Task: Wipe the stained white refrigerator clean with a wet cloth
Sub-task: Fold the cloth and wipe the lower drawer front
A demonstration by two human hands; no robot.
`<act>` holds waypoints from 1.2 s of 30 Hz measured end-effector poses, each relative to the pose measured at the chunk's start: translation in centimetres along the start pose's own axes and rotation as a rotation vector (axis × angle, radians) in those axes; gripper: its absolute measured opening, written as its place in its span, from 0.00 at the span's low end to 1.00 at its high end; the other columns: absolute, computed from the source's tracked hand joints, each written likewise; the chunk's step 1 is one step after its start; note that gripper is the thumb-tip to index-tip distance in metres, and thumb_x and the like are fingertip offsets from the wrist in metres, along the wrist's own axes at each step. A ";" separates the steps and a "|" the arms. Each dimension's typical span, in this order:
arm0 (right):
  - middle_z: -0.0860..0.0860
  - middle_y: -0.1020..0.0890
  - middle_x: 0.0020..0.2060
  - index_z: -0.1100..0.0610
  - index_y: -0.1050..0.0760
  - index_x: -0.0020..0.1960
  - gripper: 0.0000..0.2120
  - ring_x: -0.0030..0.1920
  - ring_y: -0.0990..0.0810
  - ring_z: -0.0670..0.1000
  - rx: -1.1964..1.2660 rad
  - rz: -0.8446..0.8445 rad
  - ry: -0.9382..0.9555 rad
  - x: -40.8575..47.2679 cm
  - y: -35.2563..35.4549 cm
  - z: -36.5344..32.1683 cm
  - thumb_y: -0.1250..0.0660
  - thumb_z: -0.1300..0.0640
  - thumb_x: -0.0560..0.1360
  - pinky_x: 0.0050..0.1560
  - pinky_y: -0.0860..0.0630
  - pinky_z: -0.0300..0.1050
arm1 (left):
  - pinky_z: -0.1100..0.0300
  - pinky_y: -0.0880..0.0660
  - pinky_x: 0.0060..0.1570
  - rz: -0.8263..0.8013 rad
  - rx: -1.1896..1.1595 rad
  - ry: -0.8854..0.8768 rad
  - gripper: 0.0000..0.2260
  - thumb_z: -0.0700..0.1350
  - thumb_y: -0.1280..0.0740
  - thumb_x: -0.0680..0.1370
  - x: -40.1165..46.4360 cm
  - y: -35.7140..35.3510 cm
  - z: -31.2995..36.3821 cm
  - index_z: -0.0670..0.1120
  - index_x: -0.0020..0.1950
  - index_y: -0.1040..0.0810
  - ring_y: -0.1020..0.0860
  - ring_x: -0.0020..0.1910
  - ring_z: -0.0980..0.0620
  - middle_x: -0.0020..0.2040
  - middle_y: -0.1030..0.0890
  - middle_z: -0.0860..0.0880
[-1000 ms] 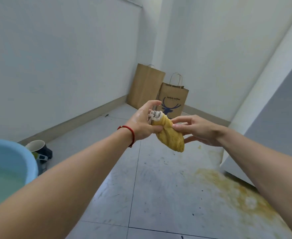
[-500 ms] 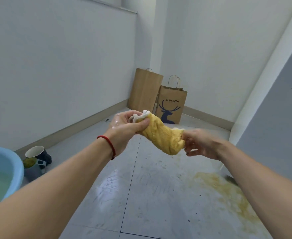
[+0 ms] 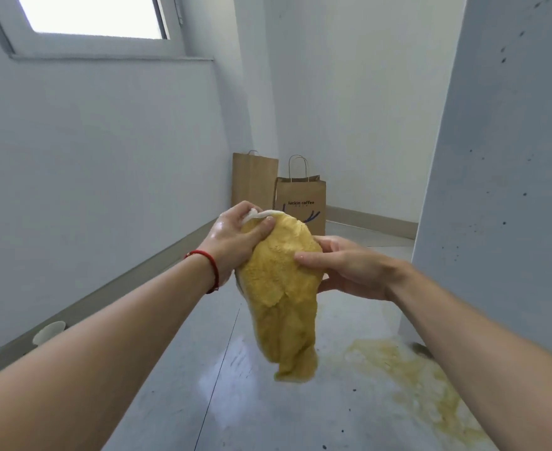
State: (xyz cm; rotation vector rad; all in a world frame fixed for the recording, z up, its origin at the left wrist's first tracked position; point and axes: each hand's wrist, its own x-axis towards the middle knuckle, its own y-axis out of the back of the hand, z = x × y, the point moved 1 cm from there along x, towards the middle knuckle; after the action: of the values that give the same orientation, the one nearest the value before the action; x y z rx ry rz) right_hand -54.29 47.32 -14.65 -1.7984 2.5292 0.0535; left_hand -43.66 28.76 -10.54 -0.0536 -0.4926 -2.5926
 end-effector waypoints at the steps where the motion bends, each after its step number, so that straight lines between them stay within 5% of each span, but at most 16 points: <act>1: 0.54 0.18 0.66 0.56 0.28 0.73 0.22 0.67 0.20 0.55 -0.019 -0.002 0.012 -0.6 1.1 -0.1 0.33 0.51 0.82 0.69 0.24 0.58 | 0.42 0.16 0.47 0.051 -0.040 0.063 0.13 0.56 0.25 0.75 0.2 -1.5 0.2 0.52 0.54 0.21 0.17 0.51 0.45 0.54 0.17 0.46; 4: 0.51 0.17 0.62 0.53 0.27 0.71 0.19 0.62 0.17 0.52 -0.102 0.114 0.035 -2.1 3.3 0.0 0.32 0.50 0.82 0.65 0.20 0.53 | 0.43 0.16 0.50 0.058 -0.238 0.266 0.22 0.57 0.23 0.72 1.0 -5.0 0.7 0.51 0.62 0.22 0.16 0.54 0.45 0.59 0.17 0.45; 9: 0.59 0.17 0.61 0.58 0.26 0.68 0.15 0.59 0.15 0.56 0.204 0.419 0.181 -6.3 8.0 0.0 0.33 0.53 0.83 0.57 0.16 0.52 | 0.39 0.29 0.70 -0.426 -0.599 0.422 0.26 0.61 0.33 0.79 0.5 -11.6 1.2 0.48 0.72 0.24 0.23 0.67 0.40 0.68 0.21 0.40; 11: 0.63 0.19 0.63 0.59 0.28 0.68 0.15 0.60 0.16 0.61 0.259 0.436 0.147 -8.6 9.6 0.2 0.33 0.55 0.83 0.60 0.17 0.58 | 0.40 0.25 0.65 -0.488 -0.568 0.403 0.32 0.56 0.26 0.75 -0.2 -14.5 0.4 0.47 0.76 0.30 0.22 0.66 0.39 0.68 0.22 0.40; 14: 0.57 0.22 0.63 0.51 0.36 0.72 0.23 0.60 0.18 0.59 0.117 0.385 -0.009 -11.9 11.5 0.5 0.30 0.58 0.81 0.56 0.16 0.59 | 0.42 0.19 0.52 -0.350 -0.473 0.336 0.43 0.39 0.21 0.69 -0.6 -17.0 1.2 0.61 0.76 0.39 0.16 0.57 0.39 0.63 0.20 0.39; 17: 0.54 0.23 0.62 0.44 0.40 0.74 0.33 0.59 0.19 0.58 -0.036 0.390 -0.087 -13.8 12.9 0.4 0.27 0.62 0.78 0.52 0.15 0.59 | 0.43 0.17 0.48 -0.298 -0.215 0.183 0.33 0.37 0.23 0.70 -0.3 -17.7 3.8 0.57 0.70 0.28 0.15 0.49 0.41 0.51 0.18 0.40; 21: 0.57 0.21 0.62 0.44 0.42 0.76 0.39 0.57 0.17 0.60 -0.204 0.546 -0.060 -14.1 13.6 0.6 0.24 0.60 0.75 0.51 0.15 0.61 | 0.43 0.16 0.45 -0.208 0.180 -0.066 0.20 0.44 0.20 0.70 0.5 -17.5 5.4 0.56 0.59 0.22 0.16 0.50 0.40 0.53 0.18 0.40; 26: 0.57 0.19 0.54 0.30 0.48 0.75 0.43 0.53 0.16 0.57 -0.333 0.654 0.091 -17.0 15.3 0.0 0.25 0.59 0.77 0.55 0.16 0.55 | 0.51 0.18 0.54 -0.494 0.169 -0.101 0.26 0.37 0.21 0.70 1.8 -18.0 7.1 0.51 0.65 0.20 0.18 0.59 0.47 0.61 0.19 0.47; 28: 0.56 0.18 0.54 0.37 0.39 0.76 0.37 0.54 0.15 0.55 -0.354 0.631 0.092 -18.7 15.6 -0.4 0.25 0.60 0.77 0.55 0.16 0.50 | 0.52 0.18 0.54 -0.482 0.360 -0.177 0.25 0.36 0.22 0.72 2.3 -19.0 7.9 0.53 0.66 0.21 0.18 0.57 0.51 0.60 0.19 0.51; 31: 0.51 0.14 0.49 0.49 0.18 0.61 0.14 0.52 0.15 0.49 -0.482 0.578 0.013 -20.7 15.5 -1.4 0.24 0.58 0.77 0.57 0.17 0.48 | 0.51 0.17 0.51 -0.428 0.616 -0.271 0.13 0.38 0.26 0.75 2.8 -20.7 9.6 0.53 0.56 0.15 0.16 0.48 0.54 0.50 0.16 0.53; 34: 0.45 0.15 0.40 0.49 0.15 0.48 0.02 0.44 0.17 0.46 -0.699 0.686 -0.070 -23.1 15.2 -2.5 0.25 0.56 0.77 0.46 0.21 0.42 | 0.52 0.17 0.46 -0.541 0.619 -0.240 0.09 0.37 0.31 0.78 2.8 -22.4 11.5 0.49 0.45 0.14 0.18 0.42 0.52 0.43 0.15 0.48; 36: 0.44 0.16 0.38 0.49 0.16 0.44 0.04 0.42 0.18 0.43 -0.762 0.786 -0.086 -25.4 15.3 -3.2 0.25 0.51 0.77 0.44 0.23 0.40 | 0.57 0.17 0.44 -0.664 0.487 -0.129 0.08 0.38 0.31 0.80 2.6 -23.3 12.8 0.47 0.45 0.14 0.20 0.41 0.54 0.43 0.16 0.48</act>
State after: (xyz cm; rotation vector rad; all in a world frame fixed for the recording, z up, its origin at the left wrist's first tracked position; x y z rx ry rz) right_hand -60.42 76.11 -10.11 -0.6905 3.1894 1.2008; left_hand -57.83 51.00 -6.03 0.1321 -1.3720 -3.0144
